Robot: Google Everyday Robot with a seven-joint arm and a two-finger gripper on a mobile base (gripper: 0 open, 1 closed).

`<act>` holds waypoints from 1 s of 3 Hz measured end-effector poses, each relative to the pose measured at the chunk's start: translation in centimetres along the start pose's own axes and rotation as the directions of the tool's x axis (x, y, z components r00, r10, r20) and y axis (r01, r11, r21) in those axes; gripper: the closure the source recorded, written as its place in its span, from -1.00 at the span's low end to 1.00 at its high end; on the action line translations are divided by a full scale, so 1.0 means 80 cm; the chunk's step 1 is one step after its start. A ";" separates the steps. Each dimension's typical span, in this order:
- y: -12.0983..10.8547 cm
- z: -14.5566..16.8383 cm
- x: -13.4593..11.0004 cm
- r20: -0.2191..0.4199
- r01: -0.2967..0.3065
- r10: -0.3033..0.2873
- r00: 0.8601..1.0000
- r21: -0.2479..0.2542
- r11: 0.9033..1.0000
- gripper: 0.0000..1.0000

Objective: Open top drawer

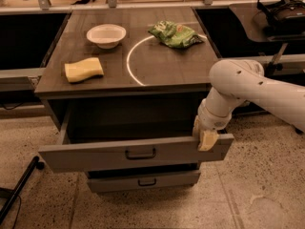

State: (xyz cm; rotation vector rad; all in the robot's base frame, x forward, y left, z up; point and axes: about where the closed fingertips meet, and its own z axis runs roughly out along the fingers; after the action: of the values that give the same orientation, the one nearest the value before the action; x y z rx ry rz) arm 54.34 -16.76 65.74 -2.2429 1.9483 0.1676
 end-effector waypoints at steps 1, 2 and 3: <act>0.014 -0.003 -0.002 0.004 0.000 0.000 1.000 -0.007 1.000 0.97; 0.058 -0.011 -0.013 0.034 -0.019 0.020 0.999 -0.016 1.000 1.00; 0.058 -0.009 -0.012 0.034 -0.019 0.020 0.999 -0.016 1.000 1.00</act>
Offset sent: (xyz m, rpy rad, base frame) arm -0.2213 0.0118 0.0459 0.1749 0.0967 -0.0913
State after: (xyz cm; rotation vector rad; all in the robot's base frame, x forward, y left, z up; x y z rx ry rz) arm 49.61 -16.59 66.44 -2.2161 1.9583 0.2227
